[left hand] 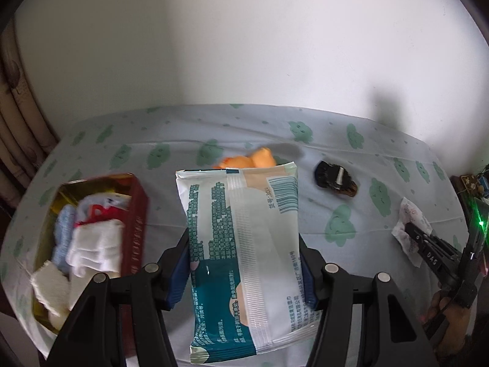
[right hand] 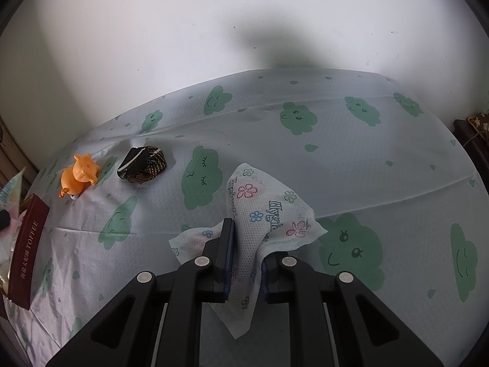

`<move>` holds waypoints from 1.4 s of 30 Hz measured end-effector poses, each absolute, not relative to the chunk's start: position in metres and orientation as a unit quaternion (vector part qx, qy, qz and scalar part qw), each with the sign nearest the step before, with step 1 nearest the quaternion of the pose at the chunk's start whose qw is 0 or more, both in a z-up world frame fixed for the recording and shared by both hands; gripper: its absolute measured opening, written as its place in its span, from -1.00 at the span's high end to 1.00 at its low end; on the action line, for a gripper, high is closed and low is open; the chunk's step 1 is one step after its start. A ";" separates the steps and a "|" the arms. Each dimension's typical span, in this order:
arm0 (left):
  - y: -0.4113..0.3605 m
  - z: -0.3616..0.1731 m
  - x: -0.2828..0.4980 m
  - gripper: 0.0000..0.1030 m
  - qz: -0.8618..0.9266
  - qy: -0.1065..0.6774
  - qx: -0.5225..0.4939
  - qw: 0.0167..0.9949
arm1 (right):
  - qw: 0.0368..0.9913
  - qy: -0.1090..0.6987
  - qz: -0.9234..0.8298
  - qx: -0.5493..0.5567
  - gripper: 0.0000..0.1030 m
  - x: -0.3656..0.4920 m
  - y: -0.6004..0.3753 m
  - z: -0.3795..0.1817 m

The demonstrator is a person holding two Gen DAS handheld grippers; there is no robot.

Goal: Organize soft objects
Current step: 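Grasp the teal-and-white wipes pack with the left gripper and lift it, then carry the teal wipes pack into the gold tin and open the left gripper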

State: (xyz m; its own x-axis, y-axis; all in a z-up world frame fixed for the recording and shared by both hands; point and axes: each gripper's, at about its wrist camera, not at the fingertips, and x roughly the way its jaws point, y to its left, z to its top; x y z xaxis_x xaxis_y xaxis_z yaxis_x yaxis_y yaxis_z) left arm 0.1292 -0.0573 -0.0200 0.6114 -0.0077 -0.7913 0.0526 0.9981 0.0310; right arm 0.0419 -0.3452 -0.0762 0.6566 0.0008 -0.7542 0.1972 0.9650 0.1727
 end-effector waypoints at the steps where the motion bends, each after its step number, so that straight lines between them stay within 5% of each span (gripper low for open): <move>1: -0.050 -0.017 0.127 -0.17 -0.010 0.438 0.033 0.898 | 0.902 0.411 -0.054 0.120 0.73 0.042 -0.345 -0.076; 22: 0.098 0.006 0.122 -0.17 0.116 0.428 0.037 0.896 | 0.902 0.411 -0.056 0.117 0.71 0.042 -0.344 -0.076; 42: 0.157 -0.035 0.146 -0.17 0.135 0.463 0.019 0.876 | 0.902 0.411 -0.056 0.118 0.71 0.042 -0.345 -0.076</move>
